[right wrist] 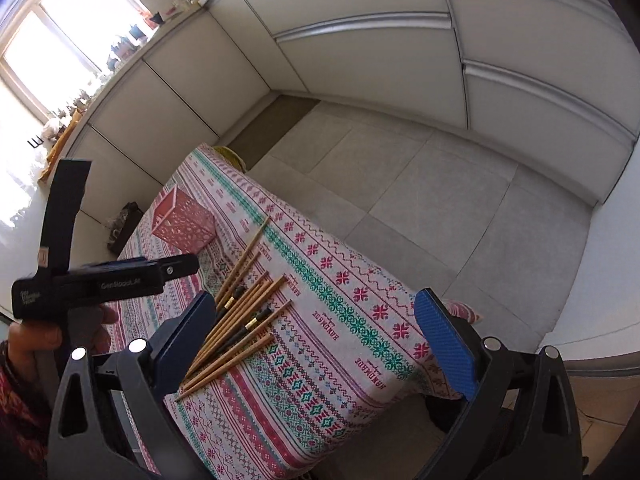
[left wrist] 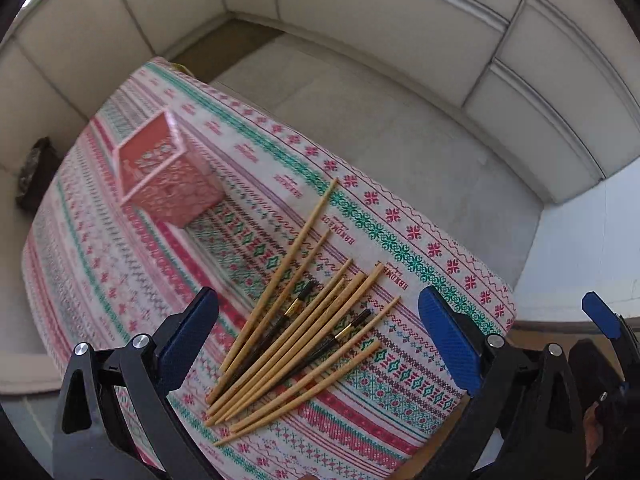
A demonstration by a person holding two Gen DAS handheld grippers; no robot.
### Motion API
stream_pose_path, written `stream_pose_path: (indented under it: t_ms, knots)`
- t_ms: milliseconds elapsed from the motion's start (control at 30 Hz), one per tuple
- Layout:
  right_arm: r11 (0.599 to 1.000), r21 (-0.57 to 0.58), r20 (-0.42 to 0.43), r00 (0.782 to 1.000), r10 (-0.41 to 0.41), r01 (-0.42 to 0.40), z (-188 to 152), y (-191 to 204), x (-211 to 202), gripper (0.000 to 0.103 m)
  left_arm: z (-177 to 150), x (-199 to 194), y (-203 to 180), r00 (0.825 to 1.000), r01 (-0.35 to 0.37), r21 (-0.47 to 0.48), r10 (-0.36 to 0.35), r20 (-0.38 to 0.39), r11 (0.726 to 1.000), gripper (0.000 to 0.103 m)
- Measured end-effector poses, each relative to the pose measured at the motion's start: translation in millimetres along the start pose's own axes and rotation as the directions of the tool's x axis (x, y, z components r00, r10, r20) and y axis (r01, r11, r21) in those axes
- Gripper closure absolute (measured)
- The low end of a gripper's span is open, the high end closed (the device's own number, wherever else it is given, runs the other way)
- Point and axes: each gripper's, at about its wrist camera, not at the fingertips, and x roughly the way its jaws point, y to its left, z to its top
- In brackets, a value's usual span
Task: Organize utensils
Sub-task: 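Lower the left tool onto the chopstick pile and close on one chopstick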
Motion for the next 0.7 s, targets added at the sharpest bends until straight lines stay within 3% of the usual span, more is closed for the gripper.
stream_pose_path:
  t_ms: [100, 133, 233, 300, 367, 467, 700]
  knots:
    - [1.000, -0.015, -0.085, 0.996, -0.014, 0.012, 1.2, 1.6, 24.6, 0.006, 24.9, 37.6, -1.2, 0.995, -0.012, 0.083, 0.021, -0.097, 0.996, 0.023]
    - [0.999, -0.022, -0.094, 0.995, -0.025, 0.023, 1.7, 3.0, 28.8, 0.006, 32.1, 48.3, -1.3, 0.992, 0.013, 0.105, 0.000, -0.129, 0.994, 0.027]
    - [0.997, -0.049, -0.095, 0.993, -0.069, 0.065, 4.1, 6.1, 35.9, 0.006, 47.5, 72.9, -3.1, 0.980, 0.073, 0.149, -0.043, -0.195, 0.986, 0.029]
    - [0.994, -0.068, -0.098, 0.991, -0.093, 0.086, 5.1, 8.8, 38.6, 0.006, 54.8, 82.4, -4.6, 0.973, 0.101, 0.174, -0.062, -0.220, 0.979, 0.032]
    - [0.989, -0.099, -0.109, 0.987, -0.117, 0.106, 5.6, 12.9, 43.7, 0.006, 60.4, 90.0, -5.0, 0.966, 0.129, 0.195, -0.078, -0.246, 0.972, 0.044]
    - [0.986, -0.123, -0.137, 0.982, -0.131, 0.114, 5.2, 16.4, 53.0, 0.006, 66.9, 100.9, -3.0, 0.958, 0.153, 0.204, -0.094, -0.273, 0.967, 0.054]
    - [0.984, -0.137, -0.203, 0.969, -0.139, 0.112, 1.5, 24.2, 72.1, 0.006, 79.7, 139.2, 0.1, 0.953, 0.158, 0.235, -0.086, -0.290, 0.959, 0.062]
